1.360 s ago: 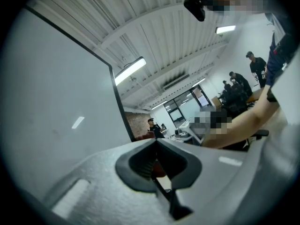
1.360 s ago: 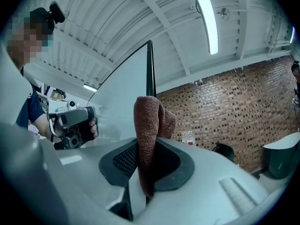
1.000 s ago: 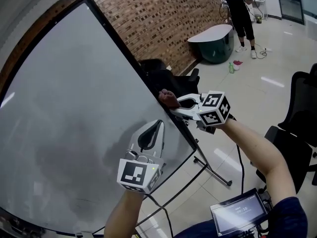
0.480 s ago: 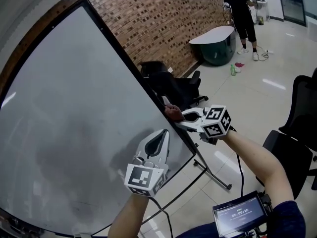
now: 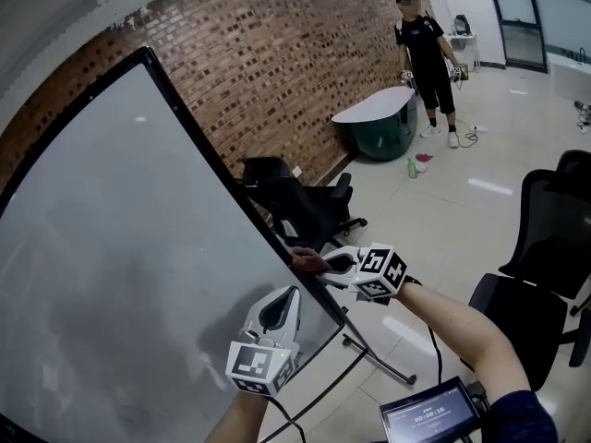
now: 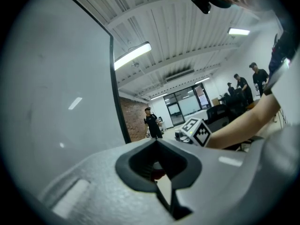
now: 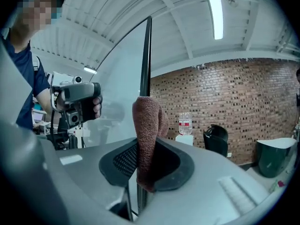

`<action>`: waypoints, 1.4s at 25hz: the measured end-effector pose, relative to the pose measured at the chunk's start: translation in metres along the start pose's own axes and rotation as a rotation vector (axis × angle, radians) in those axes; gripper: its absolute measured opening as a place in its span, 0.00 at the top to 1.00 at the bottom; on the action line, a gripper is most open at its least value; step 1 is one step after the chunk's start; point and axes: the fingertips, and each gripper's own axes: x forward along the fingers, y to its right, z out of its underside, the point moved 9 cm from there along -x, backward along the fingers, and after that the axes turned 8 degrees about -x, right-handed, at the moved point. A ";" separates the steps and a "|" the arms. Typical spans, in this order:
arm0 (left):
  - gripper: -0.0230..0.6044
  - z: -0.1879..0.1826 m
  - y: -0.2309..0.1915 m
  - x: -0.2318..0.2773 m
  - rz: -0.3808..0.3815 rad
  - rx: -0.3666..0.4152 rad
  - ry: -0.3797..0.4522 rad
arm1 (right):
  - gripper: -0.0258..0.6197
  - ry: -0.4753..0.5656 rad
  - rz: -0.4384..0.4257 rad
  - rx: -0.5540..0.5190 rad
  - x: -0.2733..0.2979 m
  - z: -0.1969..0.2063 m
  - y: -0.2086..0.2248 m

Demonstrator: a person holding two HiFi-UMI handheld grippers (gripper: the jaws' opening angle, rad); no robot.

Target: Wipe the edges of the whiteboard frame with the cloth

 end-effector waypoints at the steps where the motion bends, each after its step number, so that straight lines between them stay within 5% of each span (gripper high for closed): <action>1: 0.96 0.001 -0.002 0.000 -0.003 -0.001 -0.004 | 0.86 0.002 0.015 0.006 -0.002 0.001 0.002; 11: 0.96 0.015 -0.010 -0.004 -0.016 -0.092 0.003 | 0.86 -0.021 0.069 0.068 -0.013 0.019 -0.004; 25: 0.96 0.062 -0.012 -0.024 0.175 -0.107 -0.018 | 0.86 -0.027 0.225 0.208 -0.012 0.050 -0.036; 31: 0.96 0.078 0.001 -0.022 0.202 -0.057 -0.081 | 0.86 0.027 0.211 0.214 -0.007 0.074 -0.044; 35: 0.96 0.077 0.009 -0.010 0.160 -0.122 -0.133 | 0.86 0.067 0.165 0.223 -0.005 0.088 -0.048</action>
